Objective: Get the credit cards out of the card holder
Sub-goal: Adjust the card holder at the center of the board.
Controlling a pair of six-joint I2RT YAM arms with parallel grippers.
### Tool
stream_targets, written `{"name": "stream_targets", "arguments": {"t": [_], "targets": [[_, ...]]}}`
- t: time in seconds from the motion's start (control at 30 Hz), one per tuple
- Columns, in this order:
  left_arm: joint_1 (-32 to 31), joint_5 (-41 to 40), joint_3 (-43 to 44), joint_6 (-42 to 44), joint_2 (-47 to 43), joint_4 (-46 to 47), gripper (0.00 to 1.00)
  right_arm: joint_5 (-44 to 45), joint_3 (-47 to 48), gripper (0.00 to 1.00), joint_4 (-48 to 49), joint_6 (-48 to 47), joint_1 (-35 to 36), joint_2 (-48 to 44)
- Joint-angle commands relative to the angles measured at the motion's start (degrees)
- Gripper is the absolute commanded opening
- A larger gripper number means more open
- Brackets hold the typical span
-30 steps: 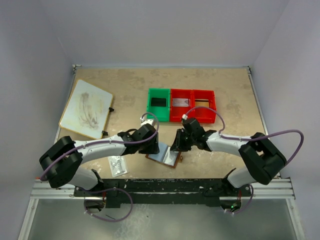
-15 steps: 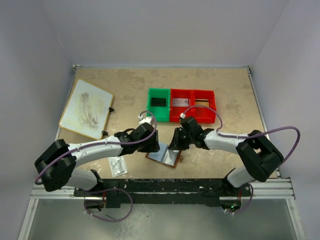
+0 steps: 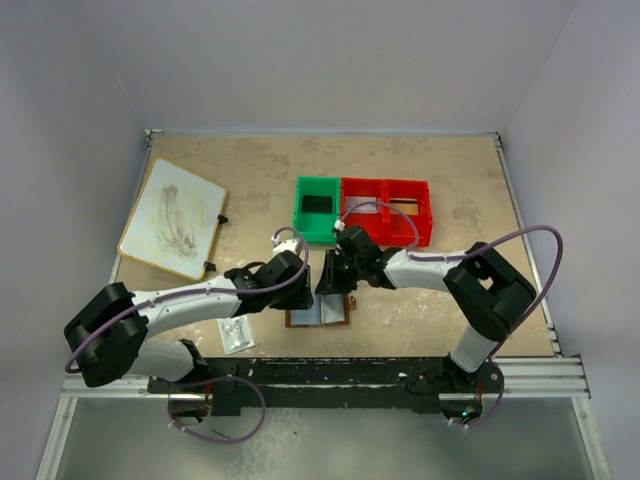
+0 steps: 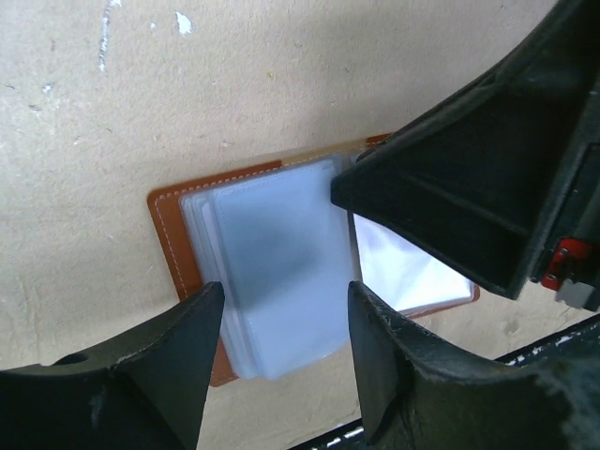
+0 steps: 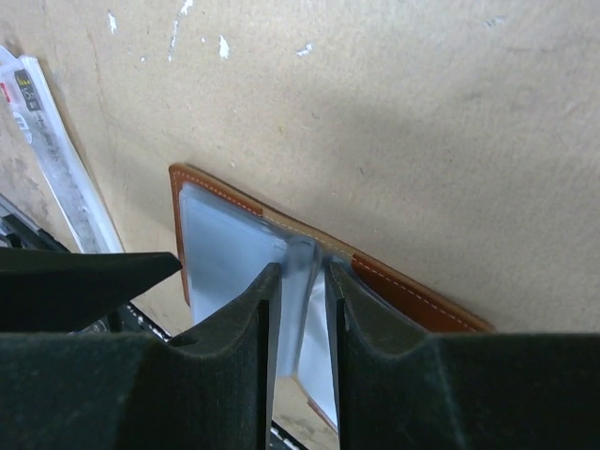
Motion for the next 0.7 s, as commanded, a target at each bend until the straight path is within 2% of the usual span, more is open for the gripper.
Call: {"name": "stream_targets", "arguments": {"t": [0.0, 0.3, 0.67], "targets": [[-0.25, -3.33, -0.28, -1.65, -3.75, -0.24, 0.53, 1.94, 1.95, 0.3, -4.51, -3.96, 0.29, 2.43], [-0.24, 2.12, -1.18, -3.52, -4.75, 4.21, 0.53, 4.52, -0.17, 0.28, -5.16, -2.83, 0.29, -1.23], [-0.25, 1.74, -1.56, -3.96, -2.63, 3.56, 0.52, 5.5, -2.65, 0.27, -7.32, -1.9, 0.29, -5.83]]}}
